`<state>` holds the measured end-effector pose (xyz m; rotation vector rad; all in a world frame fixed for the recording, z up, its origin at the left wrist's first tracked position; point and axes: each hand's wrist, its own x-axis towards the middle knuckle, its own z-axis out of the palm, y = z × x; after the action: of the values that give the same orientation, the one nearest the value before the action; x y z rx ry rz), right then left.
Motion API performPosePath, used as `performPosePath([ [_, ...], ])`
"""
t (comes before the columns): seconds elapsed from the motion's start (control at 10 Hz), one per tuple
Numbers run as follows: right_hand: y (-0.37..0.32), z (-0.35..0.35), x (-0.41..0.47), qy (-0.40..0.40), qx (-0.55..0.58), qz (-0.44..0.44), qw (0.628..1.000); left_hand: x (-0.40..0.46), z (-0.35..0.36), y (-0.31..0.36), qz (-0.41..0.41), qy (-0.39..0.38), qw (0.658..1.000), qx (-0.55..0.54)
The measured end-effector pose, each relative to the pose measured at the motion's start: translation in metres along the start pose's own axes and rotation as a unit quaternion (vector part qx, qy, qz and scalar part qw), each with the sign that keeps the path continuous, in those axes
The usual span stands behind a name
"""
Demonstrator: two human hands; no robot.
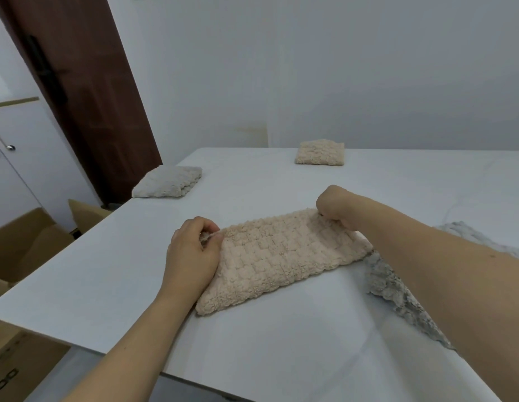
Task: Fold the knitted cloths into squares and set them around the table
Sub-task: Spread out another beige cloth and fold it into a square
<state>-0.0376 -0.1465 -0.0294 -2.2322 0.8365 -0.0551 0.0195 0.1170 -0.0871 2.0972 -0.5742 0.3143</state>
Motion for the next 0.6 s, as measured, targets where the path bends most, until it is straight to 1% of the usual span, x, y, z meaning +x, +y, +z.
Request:
performPosePath([
  [0.1,0.007,-0.001,0.005,0.053,0.111,-0.029,0.992,-0.002,-0.002,0.003,-0.021,0.022,0.999,-0.028],
  [0.2,0.013,0.004,0.011,0.119,0.120,-0.090,0.981,-0.002,-0.002,0.004,-0.046,0.016,0.998,-0.037],
  [0.3,0.018,0.017,0.010,0.195,-0.046,-0.191,0.961,0.001,0.002,0.002,-0.057,-0.008,0.998,0.000],
  [0.4,0.020,0.029,-0.003,0.255,-0.216,-0.385,0.860,0.004,0.003,0.000,-0.069,-0.015,0.997,0.021],
  [0.5,0.027,0.037,-0.008,0.134,-0.297,-0.431,0.841,0.008,0.004,-0.001,-0.093,-0.017,0.995,0.022],
  [0.6,0.043,0.040,-0.006,-0.008,-0.284,-0.307,0.908,0.011,0.005,-0.002,-0.116,-0.029,0.992,0.041],
])
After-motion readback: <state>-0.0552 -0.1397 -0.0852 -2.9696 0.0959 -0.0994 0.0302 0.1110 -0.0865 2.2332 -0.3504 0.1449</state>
